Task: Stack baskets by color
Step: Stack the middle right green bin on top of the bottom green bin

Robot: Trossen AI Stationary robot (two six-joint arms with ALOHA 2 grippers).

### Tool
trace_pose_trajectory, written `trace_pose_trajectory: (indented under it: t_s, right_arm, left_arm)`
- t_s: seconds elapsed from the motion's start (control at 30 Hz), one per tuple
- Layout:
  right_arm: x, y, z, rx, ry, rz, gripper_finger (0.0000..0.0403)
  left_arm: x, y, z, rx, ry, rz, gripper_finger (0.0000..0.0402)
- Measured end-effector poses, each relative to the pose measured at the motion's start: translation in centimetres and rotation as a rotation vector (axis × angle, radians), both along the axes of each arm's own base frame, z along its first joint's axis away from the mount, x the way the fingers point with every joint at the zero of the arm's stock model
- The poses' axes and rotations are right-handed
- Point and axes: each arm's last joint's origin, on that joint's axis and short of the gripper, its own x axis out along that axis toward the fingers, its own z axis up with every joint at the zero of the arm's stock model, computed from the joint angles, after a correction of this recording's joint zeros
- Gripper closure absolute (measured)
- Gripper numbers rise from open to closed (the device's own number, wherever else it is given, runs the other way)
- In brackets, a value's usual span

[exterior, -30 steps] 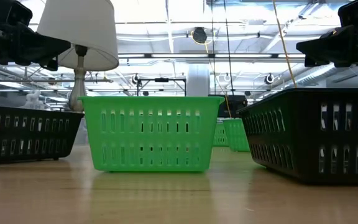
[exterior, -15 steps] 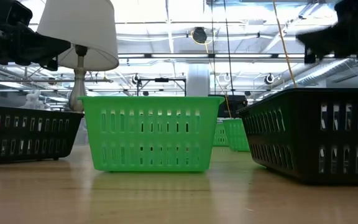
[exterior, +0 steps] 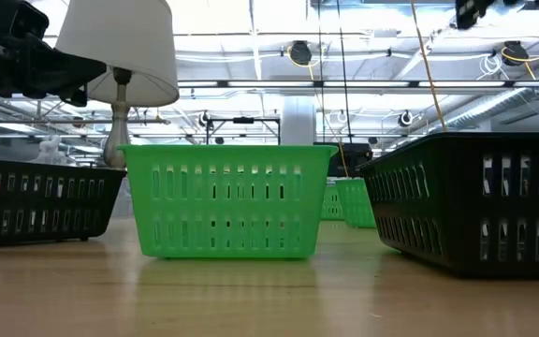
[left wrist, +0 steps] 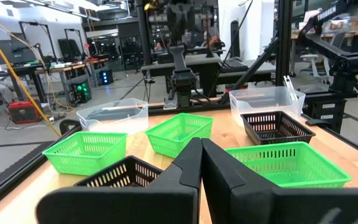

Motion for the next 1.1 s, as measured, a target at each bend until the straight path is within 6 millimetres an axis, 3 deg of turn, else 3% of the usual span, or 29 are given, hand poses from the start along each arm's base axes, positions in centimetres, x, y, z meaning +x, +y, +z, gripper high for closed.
trace_pose_trajectory:
  t_s: [0.27, 0.7, 0.93, 1.1]
  right_arm:
    - [1.3, 0.1, 4.1, -0.006, 0.081, -0.001, 0.0403]
    - [3.4, 0.3, 8.4, 0.027, 0.216, -0.008, 0.0403]
    - [5.2, 0.4, 10.0, 0.025, 0.256, -0.009, 0.0403]
    - [6.4, 0.5, 9.8, 0.020, 0.313, -0.010, 0.0403]
  left_arm:
    - [0.0, 0.0, 0.0, 0.000, 0.000, 0.000, 0.0392]
    - [0.0, 0.0, 0.0, 0.000, 0.000, 0.000, 0.0392]
    - [0.0, 0.0, 0.0, 0.000, 0.000, 0.000, 0.0392]
    - [0.0, 0.0, 0.0, 0.000, -0.001, 0.000, 0.0392]
